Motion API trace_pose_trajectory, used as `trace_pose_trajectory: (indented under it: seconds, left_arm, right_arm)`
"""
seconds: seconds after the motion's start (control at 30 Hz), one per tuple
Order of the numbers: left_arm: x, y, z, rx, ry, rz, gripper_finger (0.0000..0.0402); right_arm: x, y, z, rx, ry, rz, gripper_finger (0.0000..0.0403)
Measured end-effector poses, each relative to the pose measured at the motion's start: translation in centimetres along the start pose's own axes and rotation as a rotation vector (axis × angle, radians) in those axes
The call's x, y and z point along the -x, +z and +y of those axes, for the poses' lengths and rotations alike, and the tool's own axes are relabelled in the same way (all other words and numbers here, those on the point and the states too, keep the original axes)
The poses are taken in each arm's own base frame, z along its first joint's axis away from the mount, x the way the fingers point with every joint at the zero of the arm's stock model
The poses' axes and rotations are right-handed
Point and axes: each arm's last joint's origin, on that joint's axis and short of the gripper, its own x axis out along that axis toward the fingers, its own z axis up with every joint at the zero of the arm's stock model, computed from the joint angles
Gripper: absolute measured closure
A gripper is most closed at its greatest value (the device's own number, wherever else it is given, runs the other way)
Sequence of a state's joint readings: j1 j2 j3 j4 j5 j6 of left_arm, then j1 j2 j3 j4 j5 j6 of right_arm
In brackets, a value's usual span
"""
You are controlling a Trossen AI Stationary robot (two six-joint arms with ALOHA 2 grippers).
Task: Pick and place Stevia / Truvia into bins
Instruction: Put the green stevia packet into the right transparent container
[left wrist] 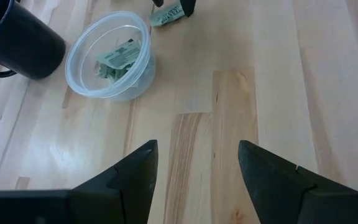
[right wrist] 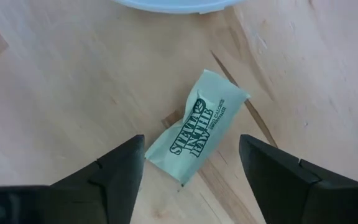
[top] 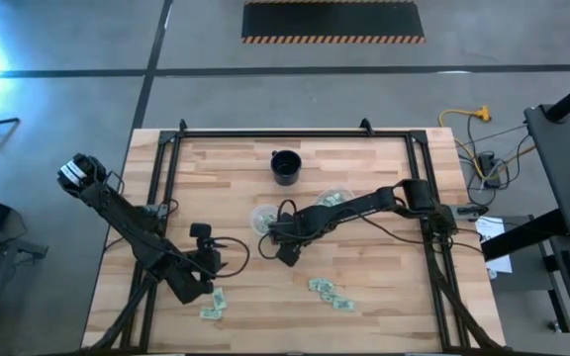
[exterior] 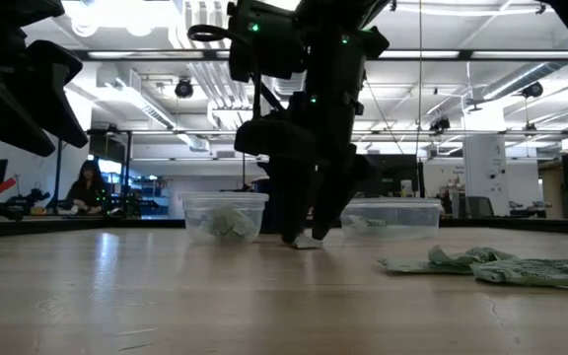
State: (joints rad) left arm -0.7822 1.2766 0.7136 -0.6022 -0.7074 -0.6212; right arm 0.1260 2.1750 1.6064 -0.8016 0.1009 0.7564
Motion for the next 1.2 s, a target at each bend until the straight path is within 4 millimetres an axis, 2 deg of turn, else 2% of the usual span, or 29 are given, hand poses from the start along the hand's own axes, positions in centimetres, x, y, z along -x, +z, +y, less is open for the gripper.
trace_pose_trajectory:
  seconds: [0.3, 0.57, 1.2]
  left_arm:
    - [0.0, 0.0, 0.0, 0.001, -0.002, 0.001, 0.0194]
    - [0.0, 0.0, 0.0, 0.001, -0.003, 0.0, 0.0194]
    - [0.0, 0.0, 0.0, 0.002, -0.003, 0.0, 0.0194]
  right_arm:
    - [-1.0, -0.2, 0.0, -0.005, -0.009, 0.026, 0.0174]
    - [-0.8, -0.2, 0.0, 0.001, -0.006, 0.027, 0.0189]
    - [-0.8, -0.1, 0.1, 0.01, -0.003, 0.025, 0.0316]
